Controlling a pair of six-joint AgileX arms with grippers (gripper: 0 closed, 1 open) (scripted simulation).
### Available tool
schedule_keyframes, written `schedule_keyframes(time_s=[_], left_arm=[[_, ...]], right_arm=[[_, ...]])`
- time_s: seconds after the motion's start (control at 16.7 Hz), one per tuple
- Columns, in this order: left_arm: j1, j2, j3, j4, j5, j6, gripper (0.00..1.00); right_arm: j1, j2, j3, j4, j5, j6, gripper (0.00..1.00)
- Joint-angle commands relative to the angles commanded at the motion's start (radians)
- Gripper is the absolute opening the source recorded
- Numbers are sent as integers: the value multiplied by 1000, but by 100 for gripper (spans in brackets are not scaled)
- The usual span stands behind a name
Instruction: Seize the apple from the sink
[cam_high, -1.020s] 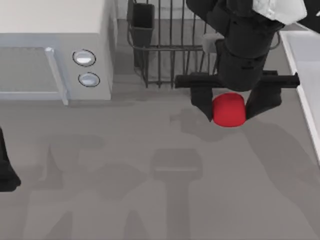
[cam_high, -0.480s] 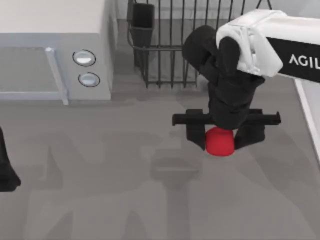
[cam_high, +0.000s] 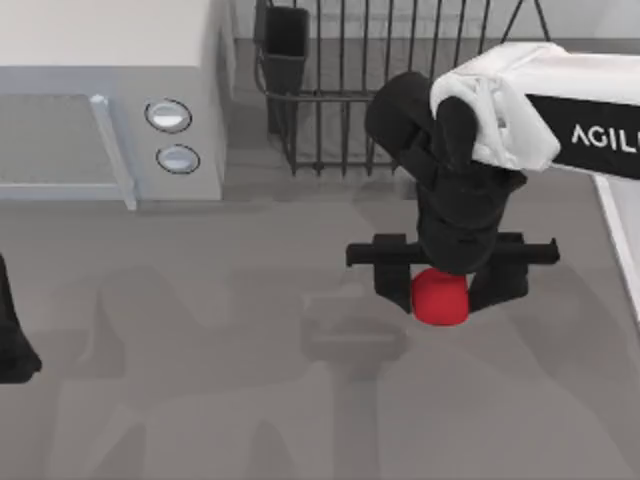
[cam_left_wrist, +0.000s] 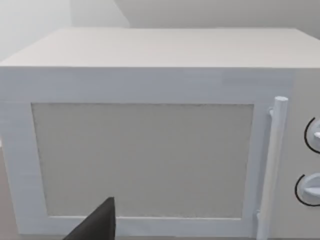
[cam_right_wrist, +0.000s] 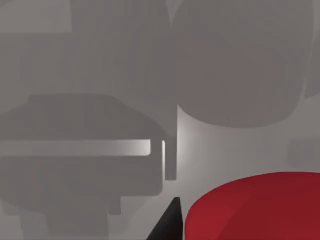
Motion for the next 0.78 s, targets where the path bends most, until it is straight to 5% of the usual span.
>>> schedule_keyframes(time_s=[0.66,0.78], left_arm=[[0,0,0,0,0,0,100],[0,0,0,0,0,0,100]], right_arm=[[0,0,0,0,0,0,98],[0,0,0,0,0,0,100]])
